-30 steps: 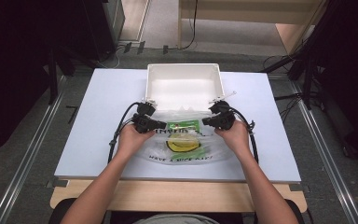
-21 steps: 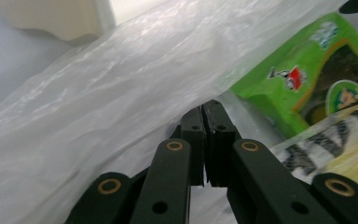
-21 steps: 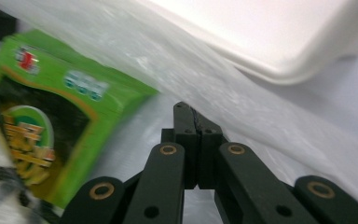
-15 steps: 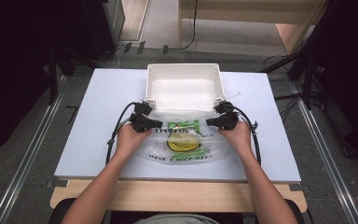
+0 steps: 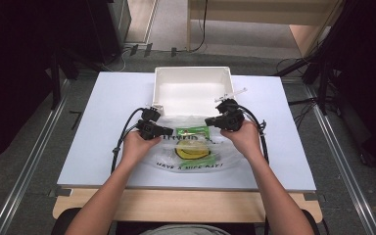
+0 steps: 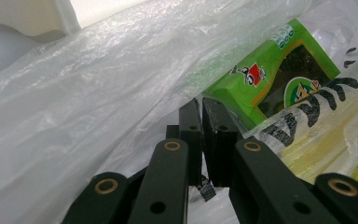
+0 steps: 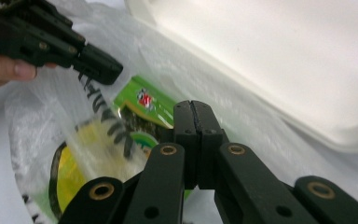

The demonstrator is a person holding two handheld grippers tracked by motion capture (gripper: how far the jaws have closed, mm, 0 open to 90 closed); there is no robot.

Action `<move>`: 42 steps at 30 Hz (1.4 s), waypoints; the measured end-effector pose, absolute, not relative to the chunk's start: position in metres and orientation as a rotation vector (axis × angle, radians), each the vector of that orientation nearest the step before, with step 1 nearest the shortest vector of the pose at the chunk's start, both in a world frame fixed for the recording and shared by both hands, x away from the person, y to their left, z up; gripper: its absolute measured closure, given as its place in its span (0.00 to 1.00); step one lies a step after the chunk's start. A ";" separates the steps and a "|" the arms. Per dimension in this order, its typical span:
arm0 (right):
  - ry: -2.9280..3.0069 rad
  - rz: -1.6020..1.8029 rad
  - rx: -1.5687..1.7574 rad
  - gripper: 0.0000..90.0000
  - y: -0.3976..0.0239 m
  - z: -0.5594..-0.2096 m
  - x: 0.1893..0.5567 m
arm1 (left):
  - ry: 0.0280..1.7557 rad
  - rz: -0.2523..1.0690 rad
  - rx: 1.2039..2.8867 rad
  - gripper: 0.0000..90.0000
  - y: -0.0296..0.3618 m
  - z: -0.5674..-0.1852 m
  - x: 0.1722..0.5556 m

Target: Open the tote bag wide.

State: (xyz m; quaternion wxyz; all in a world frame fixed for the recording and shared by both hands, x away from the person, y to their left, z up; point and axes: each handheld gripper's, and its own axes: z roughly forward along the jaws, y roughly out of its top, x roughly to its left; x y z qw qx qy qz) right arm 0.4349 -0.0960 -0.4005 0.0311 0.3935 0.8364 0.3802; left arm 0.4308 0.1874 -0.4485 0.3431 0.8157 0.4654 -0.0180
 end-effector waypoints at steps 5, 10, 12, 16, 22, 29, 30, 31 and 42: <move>2.581 1.187 1.204 1.00 -0.083 -0.400 0.448 | 1.206 -0.051 2.114 0.97 0.187 -0.448 0.430; 2.601 1.185 1.227 1.00 -0.072 -0.417 0.460 | 1.202 -0.059 2.120 0.97 0.187 -0.449 0.429; 2.609 1.161 1.249 1.00 -0.070 -0.425 0.464 | 1.202 -0.063 2.122 0.97 0.187 -0.449 0.429; 2.617 1.130 1.264 1.00 -0.067 -0.438 0.470 | 1.203 -0.065 2.123 0.97 0.187 -0.451 0.428; 2.633 1.107 1.262 1.00 -0.064 -0.449 0.474 | 1.197 -0.082 2.130 0.97 0.187 -0.452 0.427; 2.651 1.062 1.269 1.00 -0.062 -0.460 0.478 | 1.179 -0.120 2.135 0.96 0.187 -0.452 0.421; 2.649 1.058 1.272 1.00 -0.062 -0.462 0.478 | 1.171 -0.120 2.140 0.96 0.187 -0.452 0.420; 2.651 1.052 1.269 1.00 -0.062 -0.463 0.479 | 1.169 -0.121 2.140 0.96 0.186 -0.452 0.419; 2.628 1.034 1.240 1.00 -0.060 -0.465 0.479 | 1.130 -0.176 2.165 0.95 0.182 -0.458 0.403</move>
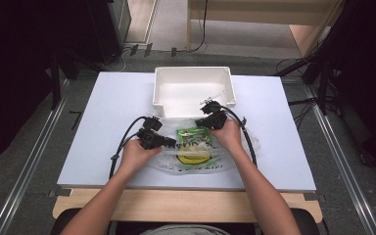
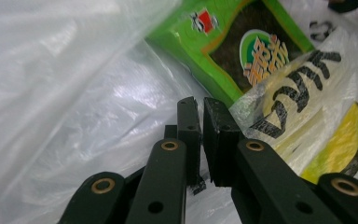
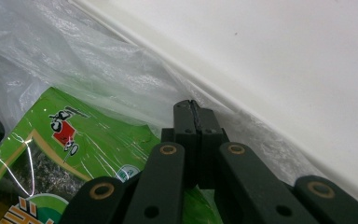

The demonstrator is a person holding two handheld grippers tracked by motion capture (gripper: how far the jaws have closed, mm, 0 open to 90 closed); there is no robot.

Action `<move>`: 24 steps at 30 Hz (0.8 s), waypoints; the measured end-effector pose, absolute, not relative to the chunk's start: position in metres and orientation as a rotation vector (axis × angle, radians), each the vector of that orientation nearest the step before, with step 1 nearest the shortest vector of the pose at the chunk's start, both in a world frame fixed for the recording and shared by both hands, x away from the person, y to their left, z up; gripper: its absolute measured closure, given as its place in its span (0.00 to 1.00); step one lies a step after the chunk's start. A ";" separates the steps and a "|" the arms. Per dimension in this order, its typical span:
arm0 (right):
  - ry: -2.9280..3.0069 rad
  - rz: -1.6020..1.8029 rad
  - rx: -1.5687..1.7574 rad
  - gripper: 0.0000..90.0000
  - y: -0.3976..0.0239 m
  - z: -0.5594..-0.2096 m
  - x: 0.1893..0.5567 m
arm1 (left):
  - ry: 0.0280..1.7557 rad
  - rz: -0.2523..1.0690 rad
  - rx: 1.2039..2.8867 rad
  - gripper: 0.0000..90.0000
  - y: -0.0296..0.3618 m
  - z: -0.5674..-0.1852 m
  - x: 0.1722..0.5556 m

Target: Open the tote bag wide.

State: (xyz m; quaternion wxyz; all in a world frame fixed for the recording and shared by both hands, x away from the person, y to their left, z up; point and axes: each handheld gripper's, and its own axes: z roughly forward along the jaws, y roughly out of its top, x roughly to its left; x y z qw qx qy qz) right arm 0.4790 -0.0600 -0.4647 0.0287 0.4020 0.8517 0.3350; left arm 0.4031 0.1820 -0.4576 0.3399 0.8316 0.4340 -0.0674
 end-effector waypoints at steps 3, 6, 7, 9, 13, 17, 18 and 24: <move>2.625 1.039 1.236 1.00 -0.060 -0.465 0.478 | 1.121 -0.196 2.170 0.95 0.182 -0.459 0.399; 2.623 1.045 1.234 1.00 -0.061 -0.465 0.478 | 1.105 -0.227 2.161 0.95 0.184 -0.461 0.396; 2.622 1.047 1.233 1.00 -0.061 -0.466 0.478 | 1.100 -0.229 2.161 0.95 0.184 -0.461 0.394; 2.623 1.048 1.228 1.00 -0.061 -0.466 0.478 | 1.083 -0.248 2.172 0.95 0.183 -0.461 0.390; 2.622 1.054 1.231 1.00 -0.062 -0.466 0.478 | 1.054 -0.263 2.199 0.95 0.181 -0.462 0.380; 2.621 1.055 1.238 1.00 -0.062 -0.466 0.478 | 1.028 -0.304 2.201 0.95 0.180 -0.460 0.369; 2.618 1.056 1.241 1.00 -0.062 -0.466 0.478 | 1.026 -0.301 2.204 0.94 0.180 -0.459 0.366; 2.618 1.056 1.248 1.00 -0.061 -0.466 0.478 | 0.987 -0.311 2.236 0.95 0.179 -0.462 0.351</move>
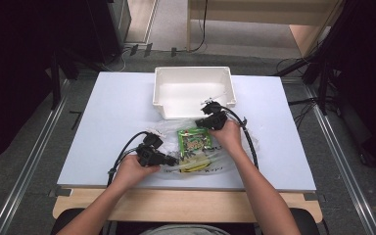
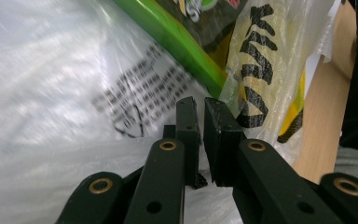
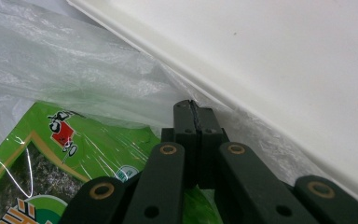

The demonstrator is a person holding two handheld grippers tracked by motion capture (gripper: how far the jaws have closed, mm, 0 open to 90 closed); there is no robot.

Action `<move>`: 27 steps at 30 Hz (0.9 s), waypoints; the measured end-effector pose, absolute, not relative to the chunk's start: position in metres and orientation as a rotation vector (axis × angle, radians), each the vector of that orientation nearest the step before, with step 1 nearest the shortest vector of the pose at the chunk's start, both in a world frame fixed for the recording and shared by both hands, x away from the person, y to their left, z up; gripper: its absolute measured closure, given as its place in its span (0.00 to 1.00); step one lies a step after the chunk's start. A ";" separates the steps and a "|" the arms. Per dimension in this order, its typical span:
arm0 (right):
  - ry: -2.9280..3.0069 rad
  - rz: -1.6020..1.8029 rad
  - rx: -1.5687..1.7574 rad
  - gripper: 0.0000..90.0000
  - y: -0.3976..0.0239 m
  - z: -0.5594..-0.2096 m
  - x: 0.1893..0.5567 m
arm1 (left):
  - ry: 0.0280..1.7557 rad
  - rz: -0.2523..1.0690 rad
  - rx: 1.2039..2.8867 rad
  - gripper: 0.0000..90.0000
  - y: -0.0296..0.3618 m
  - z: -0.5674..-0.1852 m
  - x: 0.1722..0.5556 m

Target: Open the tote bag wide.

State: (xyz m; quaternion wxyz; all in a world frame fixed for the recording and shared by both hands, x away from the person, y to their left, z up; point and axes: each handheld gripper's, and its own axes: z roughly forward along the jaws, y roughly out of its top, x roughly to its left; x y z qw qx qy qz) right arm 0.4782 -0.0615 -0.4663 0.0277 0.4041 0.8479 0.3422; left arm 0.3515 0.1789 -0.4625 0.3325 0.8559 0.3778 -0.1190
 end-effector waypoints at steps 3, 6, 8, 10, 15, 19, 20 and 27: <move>2.616 1.060 1.249 1.00 -0.062 -0.467 0.478 | 0.980 -0.315 2.227 0.95 0.179 -0.464 0.347; 2.615 1.064 1.250 1.00 -0.062 -0.467 0.478 | 0.975 -0.316 2.223 0.95 0.179 -0.464 0.342; 2.615 1.070 1.250 1.00 -0.062 -0.467 0.478 | 0.963 -0.313 2.232 0.95 0.179 -0.464 0.339; 2.613 1.074 1.251 1.00 -0.063 -0.467 0.478 | 0.961 -0.313 2.228 0.96 0.178 -0.465 0.335; 2.614 1.073 1.250 1.00 -0.063 -0.467 0.478 | 0.938 -0.327 2.240 0.96 0.179 -0.465 0.323; 2.613 1.068 1.250 1.00 -0.062 -0.467 0.478 | 0.933 -0.344 2.240 0.96 0.182 -0.465 0.314; 2.613 1.067 1.251 1.00 -0.062 -0.467 0.478 | 0.930 -0.350 2.240 0.96 0.182 -0.465 0.312; 2.612 1.069 1.253 1.00 -0.062 -0.467 0.478 | 0.913 -0.371 2.244 0.96 0.184 -0.466 0.298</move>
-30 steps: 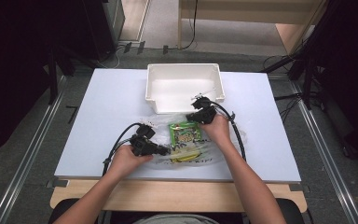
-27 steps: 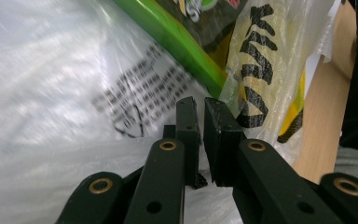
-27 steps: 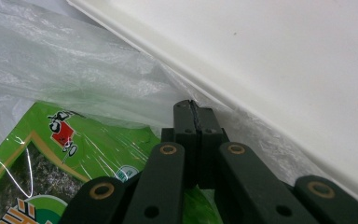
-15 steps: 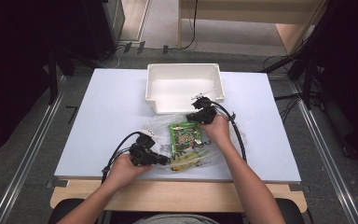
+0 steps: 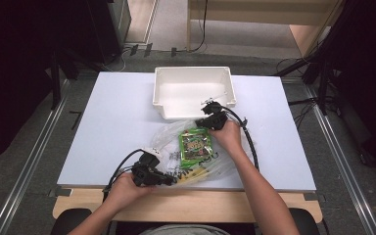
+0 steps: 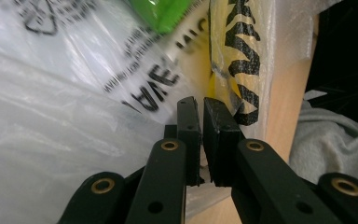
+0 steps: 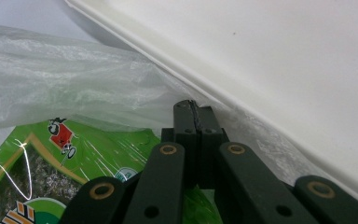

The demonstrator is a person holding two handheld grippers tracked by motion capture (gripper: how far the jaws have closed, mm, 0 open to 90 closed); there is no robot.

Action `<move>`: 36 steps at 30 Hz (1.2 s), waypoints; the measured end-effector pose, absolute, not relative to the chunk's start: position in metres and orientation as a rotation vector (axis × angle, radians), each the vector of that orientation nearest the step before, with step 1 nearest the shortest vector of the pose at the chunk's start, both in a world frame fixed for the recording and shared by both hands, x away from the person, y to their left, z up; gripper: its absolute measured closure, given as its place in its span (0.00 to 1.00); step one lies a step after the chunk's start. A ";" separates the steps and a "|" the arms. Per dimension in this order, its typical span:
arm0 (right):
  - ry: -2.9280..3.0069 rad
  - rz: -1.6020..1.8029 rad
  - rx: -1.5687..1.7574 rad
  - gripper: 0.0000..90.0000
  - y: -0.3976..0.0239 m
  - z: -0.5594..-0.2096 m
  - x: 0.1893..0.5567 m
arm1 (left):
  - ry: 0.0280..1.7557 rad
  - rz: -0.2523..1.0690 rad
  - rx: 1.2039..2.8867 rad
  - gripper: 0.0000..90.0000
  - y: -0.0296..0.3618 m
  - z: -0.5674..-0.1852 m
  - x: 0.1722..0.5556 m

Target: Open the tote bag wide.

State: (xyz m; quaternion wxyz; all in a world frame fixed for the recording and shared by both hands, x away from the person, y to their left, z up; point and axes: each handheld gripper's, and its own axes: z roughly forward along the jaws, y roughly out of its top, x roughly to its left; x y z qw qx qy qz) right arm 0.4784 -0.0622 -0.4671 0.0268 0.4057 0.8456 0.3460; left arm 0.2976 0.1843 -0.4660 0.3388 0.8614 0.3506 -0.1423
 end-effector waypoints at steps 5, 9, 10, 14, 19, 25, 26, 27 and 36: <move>2.609 1.069 1.257 1.00 -0.062 -0.467 0.478 | 0.899 -0.390 2.291 0.96 0.184 -0.469 0.289; 2.606 1.066 1.263 1.00 -0.062 -0.467 0.478 | 0.895 -0.409 2.307 0.96 0.186 -0.472 0.286; 2.604 1.069 1.269 1.00 -0.062 -0.467 0.478 | 0.902 -0.408 2.291 0.96 0.186 -0.471 0.287; 2.606 1.061 1.291 1.00 -0.061 -0.466 0.477 | 0.906 -0.354 2.249 0.95 0.188 -0.459 0.293; 2.609 1.065 1.259 1.00 -0.056 -0.459 0.473 | 0.909 -0.315 2.205 0.91 0.191 -0.442 0.303; 2.602 1.104 1.239 1.00 -0.057 -0.450 0.470 | 0.911 -0.296 2.164 0.82 0.196 -0.424 0.312; 2.604 1.105 1.237 1.00 -0.057 -0.449 0.469 | 0.914 -0.297 2.159 0.79 0.197 -0.422 0.314; 2.608 1.105 1.235 0.98 -0.057 -0.448 0.468 | 0.916 -0.288 2.157 0.76 0.198 -0.419 0.315; 2.621 1.154 1.197 0.89 -0.062 -0.436 0.457 | 0.913 -0.249 2.151 0.66 0.193 -0.396 0.332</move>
